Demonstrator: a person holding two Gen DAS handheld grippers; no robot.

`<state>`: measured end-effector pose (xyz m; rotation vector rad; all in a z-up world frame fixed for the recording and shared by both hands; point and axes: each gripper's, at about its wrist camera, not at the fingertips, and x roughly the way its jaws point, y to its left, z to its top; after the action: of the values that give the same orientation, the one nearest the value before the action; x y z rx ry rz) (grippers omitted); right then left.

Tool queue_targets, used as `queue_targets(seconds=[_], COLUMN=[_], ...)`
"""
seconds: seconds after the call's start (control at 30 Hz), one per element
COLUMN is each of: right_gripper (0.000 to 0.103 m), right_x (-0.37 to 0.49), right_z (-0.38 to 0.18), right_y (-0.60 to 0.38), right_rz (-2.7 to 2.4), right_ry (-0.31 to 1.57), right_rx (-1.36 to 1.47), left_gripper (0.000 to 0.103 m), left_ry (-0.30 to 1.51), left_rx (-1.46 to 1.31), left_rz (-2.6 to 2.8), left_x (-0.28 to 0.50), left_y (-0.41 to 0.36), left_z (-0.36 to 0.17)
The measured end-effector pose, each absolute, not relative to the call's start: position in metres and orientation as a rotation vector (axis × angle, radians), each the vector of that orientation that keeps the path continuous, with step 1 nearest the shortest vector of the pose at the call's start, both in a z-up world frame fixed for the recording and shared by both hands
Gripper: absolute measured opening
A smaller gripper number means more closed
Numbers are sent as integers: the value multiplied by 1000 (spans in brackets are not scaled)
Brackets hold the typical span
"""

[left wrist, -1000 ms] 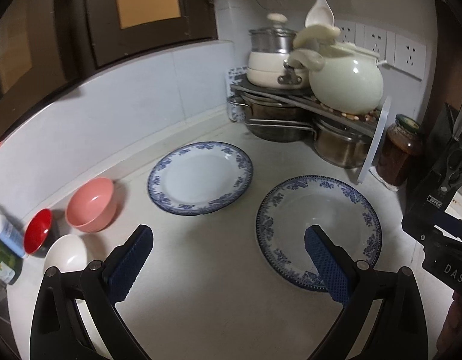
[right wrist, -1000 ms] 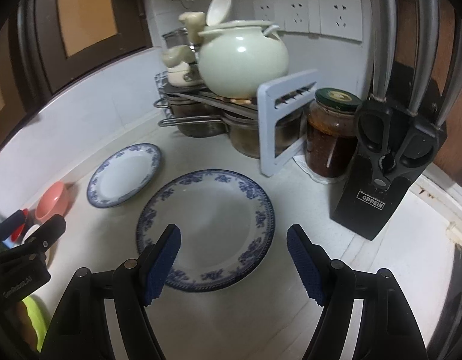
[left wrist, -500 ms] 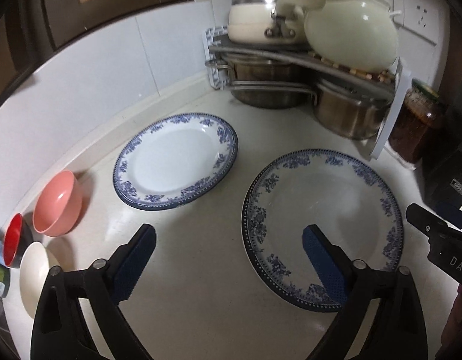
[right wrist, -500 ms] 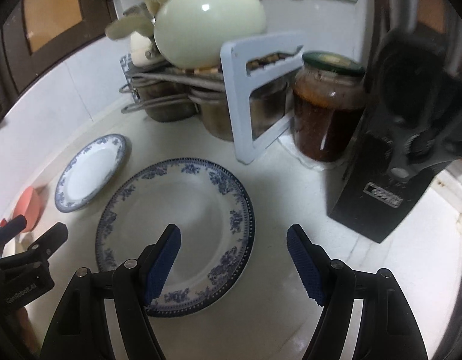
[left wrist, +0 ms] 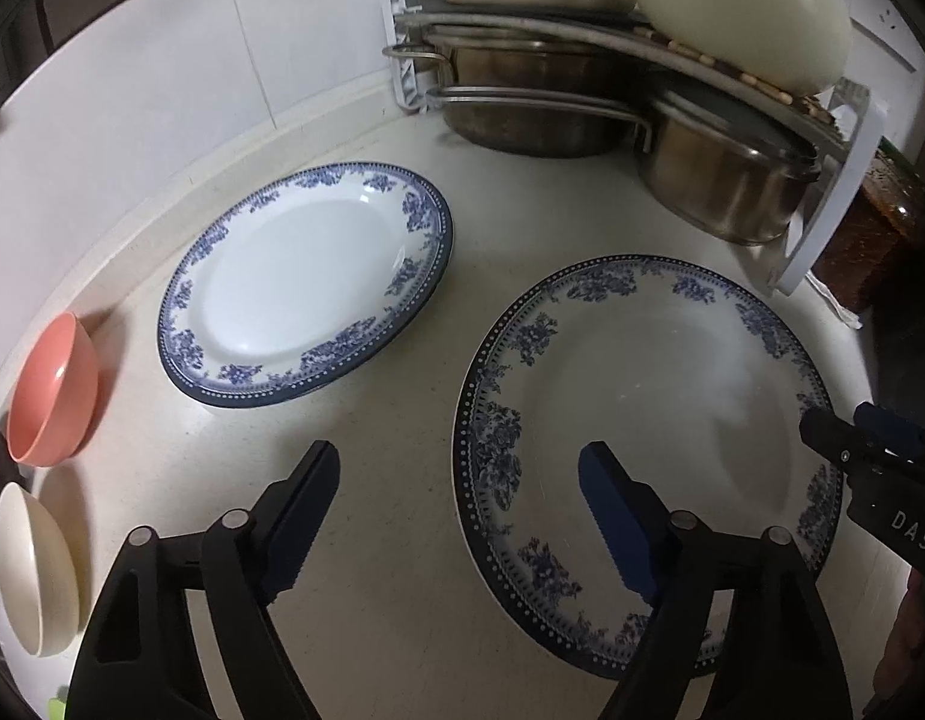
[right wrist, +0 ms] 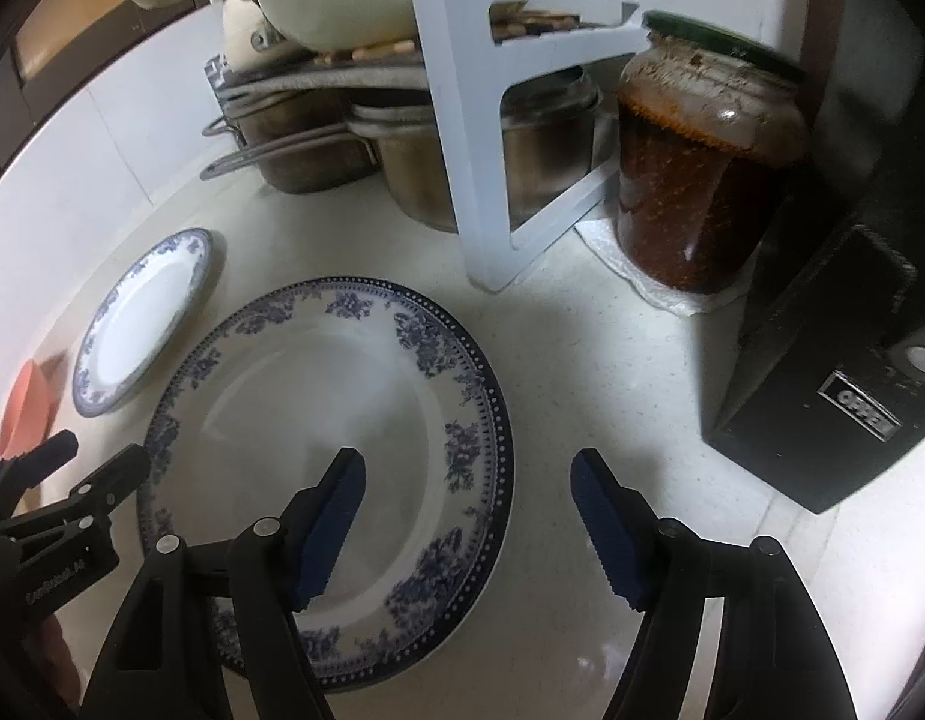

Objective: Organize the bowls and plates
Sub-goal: 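Close both grippers on the large blue-floral plate rim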

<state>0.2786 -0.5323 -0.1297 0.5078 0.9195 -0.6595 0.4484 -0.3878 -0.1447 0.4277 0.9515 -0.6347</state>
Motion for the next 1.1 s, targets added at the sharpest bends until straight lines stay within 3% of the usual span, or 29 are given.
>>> queue_targets(seconds=[0.2,0.57,0.8,1.1], right_gripper=[59,53,39,37], right_x=[287,302,311,314], right_z=[-144,-152,-152,-152], right_y=[-540,-545,-543,-541], right_rz=[-649,-622,-624,-627], right_ry=[970,1038,1067,1078], right_rx=[523,514,465,454], left_gripper=[73,51,37,35], left_ry=[1003,1064,1091,1078], left_rx=[419,424,395,395], left_rz=[-649,-694,-713,-703], left_x=[454,462,465,461], left_y=[-392,-402,-403,-398], left_z=[-156,-167,-171,-168])
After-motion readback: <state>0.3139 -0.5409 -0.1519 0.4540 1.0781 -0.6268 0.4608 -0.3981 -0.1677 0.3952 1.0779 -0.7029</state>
